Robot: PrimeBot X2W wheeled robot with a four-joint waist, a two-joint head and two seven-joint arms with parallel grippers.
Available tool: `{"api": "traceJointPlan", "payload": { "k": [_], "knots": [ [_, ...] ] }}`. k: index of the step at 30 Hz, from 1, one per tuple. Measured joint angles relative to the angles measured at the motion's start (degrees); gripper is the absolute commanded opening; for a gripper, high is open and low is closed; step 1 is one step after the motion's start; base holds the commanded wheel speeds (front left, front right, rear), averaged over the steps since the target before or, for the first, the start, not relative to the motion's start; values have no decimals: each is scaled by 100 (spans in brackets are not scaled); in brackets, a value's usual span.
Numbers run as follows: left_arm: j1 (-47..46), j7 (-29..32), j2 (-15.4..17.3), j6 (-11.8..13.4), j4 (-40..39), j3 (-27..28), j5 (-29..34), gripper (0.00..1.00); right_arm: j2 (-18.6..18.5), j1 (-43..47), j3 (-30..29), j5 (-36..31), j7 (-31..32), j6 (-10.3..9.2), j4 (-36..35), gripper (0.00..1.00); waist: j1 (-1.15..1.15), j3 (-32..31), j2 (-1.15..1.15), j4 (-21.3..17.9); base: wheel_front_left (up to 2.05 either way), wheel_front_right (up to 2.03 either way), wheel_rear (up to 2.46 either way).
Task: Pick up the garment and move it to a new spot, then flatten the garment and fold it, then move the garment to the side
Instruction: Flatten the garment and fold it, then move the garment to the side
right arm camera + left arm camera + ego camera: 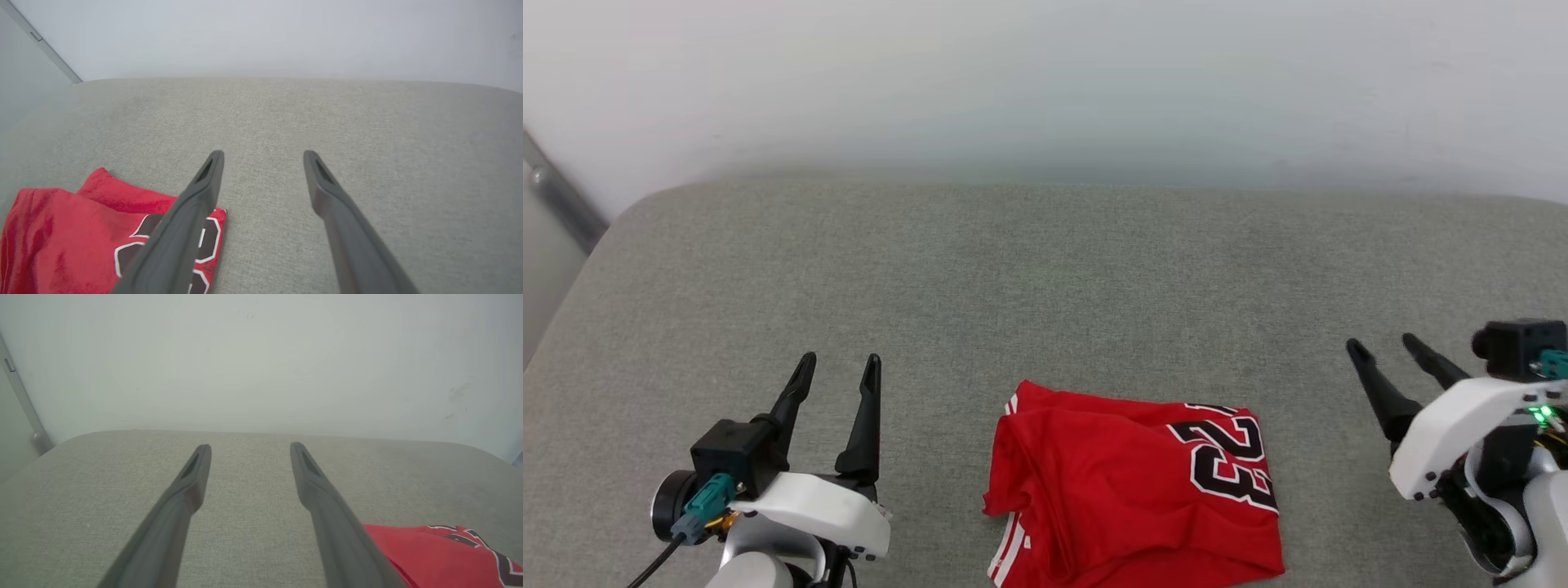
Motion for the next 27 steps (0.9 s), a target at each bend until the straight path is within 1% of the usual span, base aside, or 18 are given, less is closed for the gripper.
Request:
{"api": "traceJointPlan", "payload": {
  "k": [3, 5, 9, 13, 15, 18, 22, 27],
  "knots": [
    [79, -7, 24, 53, -14, 36, -8, 100, 93, 324, -505, -447, -355, 0, -383, 100, 0, -52, 0, -100, 0, 0, 0],
    [130, -7, 56, 92, -3, 65, -8, 100, 219, 529, -799, -667, -598, 0, -676, 100, 0, -81, 0, -159, 0, 0, 0],
    [249, -18, 100, 130, 33, 119, -45, 100, 502, 930, -1099, -1038, -1104, 0, -1235, 100, 0, -166, 0, -246, 0, 0, 0],
    [383, -14, 152, 189, 25, 131, -51, 100, 648, 1319, -1077, -1323, -1472, 0, -1706, 100, 0, -244, 0, -319, 0, 0, 0],
    [456, -4, 168, 235, 10, 130, -49, 100, 708, 1523, -1054, -1415, -1540, 0, -1859, 100, 0, -276, 0, -342, 0, 0, 0],
    [559, -4, 185, 311, -18, 140, -49, 100, 840, 1770, -1022, -1508, -1572, 0, -2009, 100, 0, -310, 0, -395, 0, 0, 0],
    [639, -7, 188, 379, -58, 149, -40, 100, 910, 1906, -969, -1544, -1551, 0, -2116, 100, 0, -327, 0, -459, 0, 0, 0],
    [656, -8, 188, 392, -90, 140, -14, 100, 965, 1936, -980, -1536, -1524, 0, -2163, 100, 0, -309, 0, -491, 0, 0, 0]
  ]
}}
